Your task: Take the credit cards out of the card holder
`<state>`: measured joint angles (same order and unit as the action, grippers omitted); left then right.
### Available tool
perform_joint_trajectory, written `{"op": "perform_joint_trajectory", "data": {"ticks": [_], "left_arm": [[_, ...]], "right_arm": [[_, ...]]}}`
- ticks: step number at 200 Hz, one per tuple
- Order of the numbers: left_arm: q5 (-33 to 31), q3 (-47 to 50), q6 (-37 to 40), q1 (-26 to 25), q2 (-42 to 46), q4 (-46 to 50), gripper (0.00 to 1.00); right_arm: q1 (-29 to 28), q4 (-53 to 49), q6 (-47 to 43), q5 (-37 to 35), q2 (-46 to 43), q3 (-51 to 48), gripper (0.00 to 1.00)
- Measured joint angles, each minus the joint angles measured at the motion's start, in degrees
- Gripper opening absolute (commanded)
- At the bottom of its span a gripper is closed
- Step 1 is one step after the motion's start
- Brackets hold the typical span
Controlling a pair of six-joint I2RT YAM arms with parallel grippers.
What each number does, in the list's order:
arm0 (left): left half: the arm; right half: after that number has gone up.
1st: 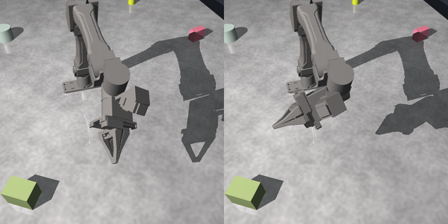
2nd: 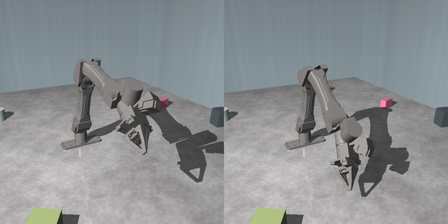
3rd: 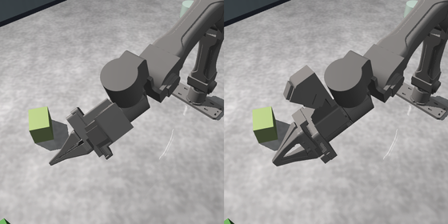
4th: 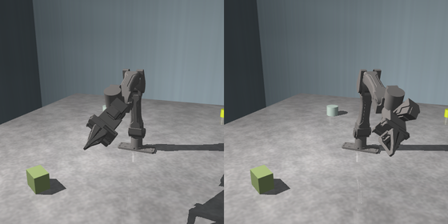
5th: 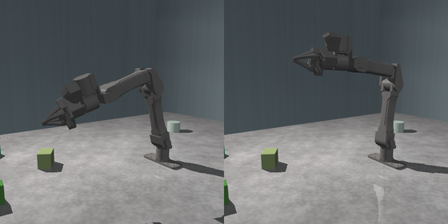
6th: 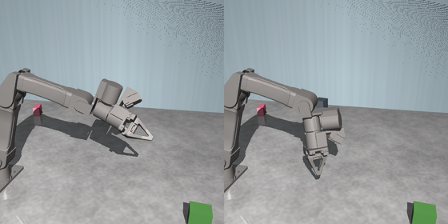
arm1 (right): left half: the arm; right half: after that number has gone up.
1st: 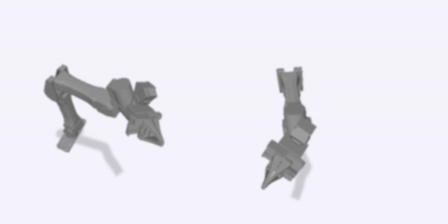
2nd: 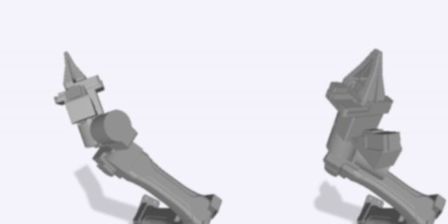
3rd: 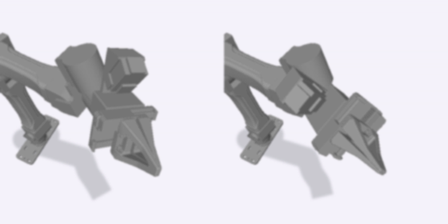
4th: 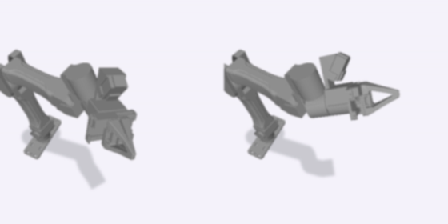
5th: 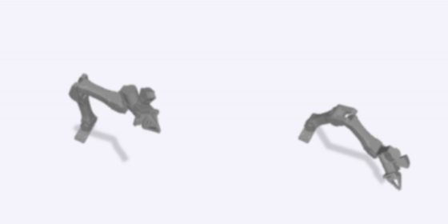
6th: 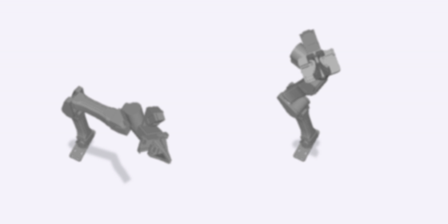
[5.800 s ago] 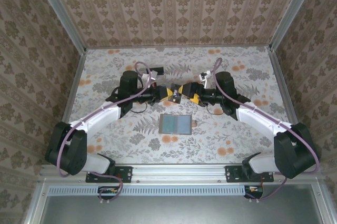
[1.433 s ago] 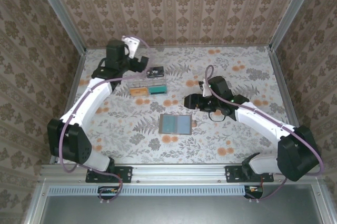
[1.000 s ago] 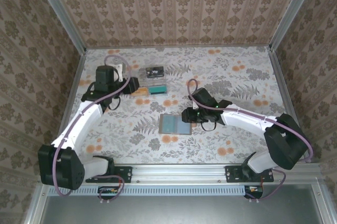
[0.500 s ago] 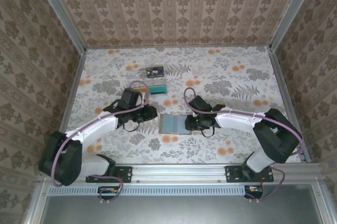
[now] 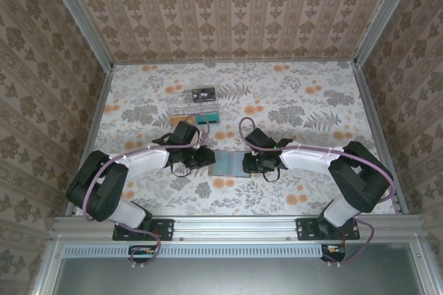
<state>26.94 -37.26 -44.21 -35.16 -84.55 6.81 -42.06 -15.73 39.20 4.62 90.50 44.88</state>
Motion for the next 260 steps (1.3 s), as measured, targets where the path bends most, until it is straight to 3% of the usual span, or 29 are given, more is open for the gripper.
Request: {"op": "perform_joint_trajectory", "data": {"ticks": [200, 260], "left_arm": [[0.5, -0.7, 0.0, -2.1, -4.6, -2.2, 0.22], [3.1, -1.8, 0.2, -3.0, -4.4, -3.6, 0.34]], "right_arm": [[-0.7, 0.1, 0.2, -1.0, 0.2, 0.1, 0.3], [-0.7, 0.1, 0.2, -1.0, 0.2, 0.2, 0.31]]}}
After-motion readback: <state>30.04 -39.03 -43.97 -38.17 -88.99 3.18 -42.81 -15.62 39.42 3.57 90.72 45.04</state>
